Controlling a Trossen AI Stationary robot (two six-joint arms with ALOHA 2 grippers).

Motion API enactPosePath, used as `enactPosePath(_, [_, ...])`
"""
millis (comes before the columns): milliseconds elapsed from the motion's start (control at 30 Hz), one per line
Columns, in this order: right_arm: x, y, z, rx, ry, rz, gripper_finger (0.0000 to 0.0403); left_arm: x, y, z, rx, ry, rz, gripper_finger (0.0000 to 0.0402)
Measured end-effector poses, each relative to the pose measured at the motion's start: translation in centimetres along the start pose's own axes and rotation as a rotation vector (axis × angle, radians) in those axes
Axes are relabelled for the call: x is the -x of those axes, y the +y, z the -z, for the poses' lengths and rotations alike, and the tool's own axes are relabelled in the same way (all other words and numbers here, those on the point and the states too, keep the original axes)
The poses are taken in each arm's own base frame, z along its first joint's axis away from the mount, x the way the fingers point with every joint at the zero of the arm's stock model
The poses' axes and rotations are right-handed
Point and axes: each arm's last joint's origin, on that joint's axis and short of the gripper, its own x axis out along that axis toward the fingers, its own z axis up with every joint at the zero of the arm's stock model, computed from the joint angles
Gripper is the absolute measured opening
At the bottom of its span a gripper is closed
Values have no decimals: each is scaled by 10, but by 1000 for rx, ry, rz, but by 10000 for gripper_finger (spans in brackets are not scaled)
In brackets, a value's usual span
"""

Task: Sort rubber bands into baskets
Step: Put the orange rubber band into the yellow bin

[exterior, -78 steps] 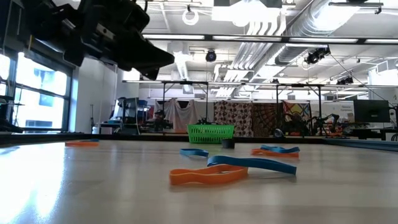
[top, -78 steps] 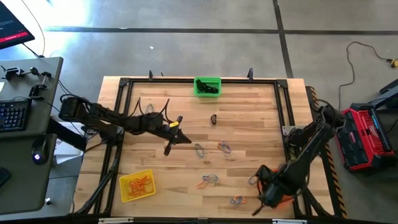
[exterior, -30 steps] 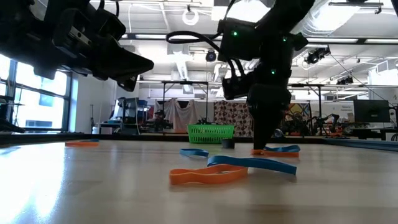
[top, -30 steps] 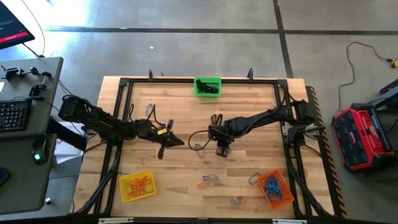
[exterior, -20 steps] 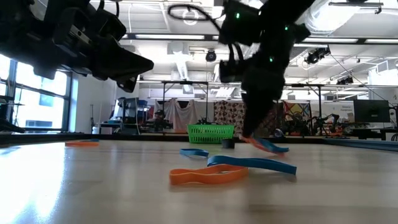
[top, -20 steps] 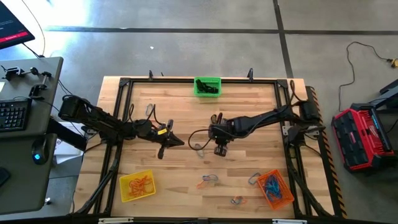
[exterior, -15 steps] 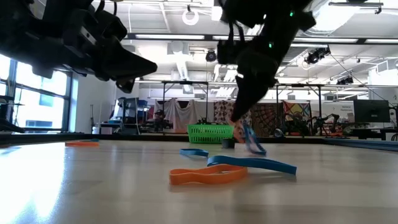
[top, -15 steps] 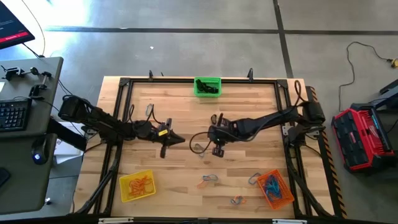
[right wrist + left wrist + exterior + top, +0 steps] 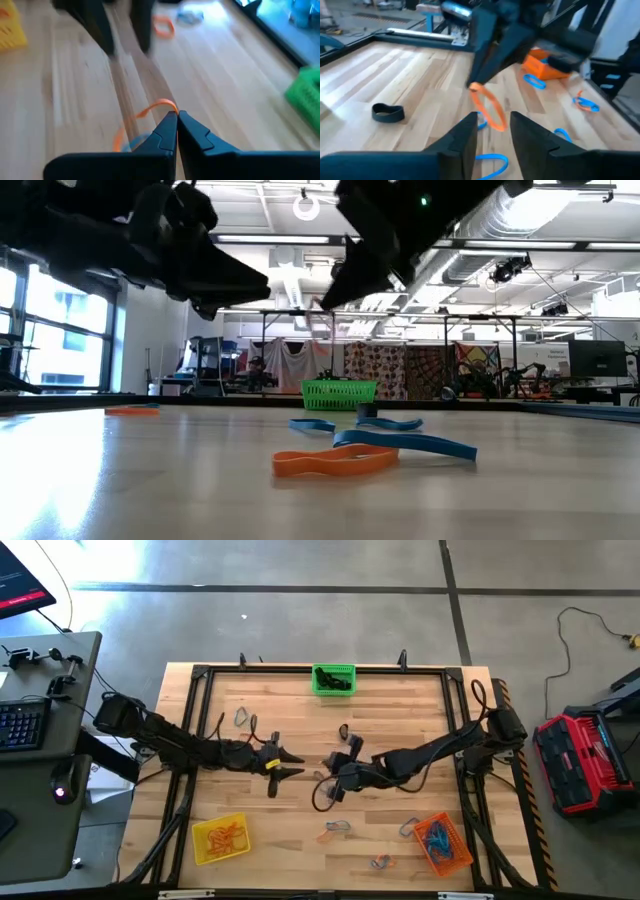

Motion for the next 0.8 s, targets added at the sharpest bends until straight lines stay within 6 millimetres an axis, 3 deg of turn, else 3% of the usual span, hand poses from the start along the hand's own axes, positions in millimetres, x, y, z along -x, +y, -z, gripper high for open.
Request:
enactPosePath(333, [7,13,-10,51,-130,-13,0,-20,-8,-13,70,-10,-26,164])
enactPosePath(600, [8,13,-11,87,-144,15,0,-39,-12,-15,130,1,-21,167])
enactPosePath(800, [9,13,-11,87,-150,33,0,-40,-11,-15,183,1,-25,161])
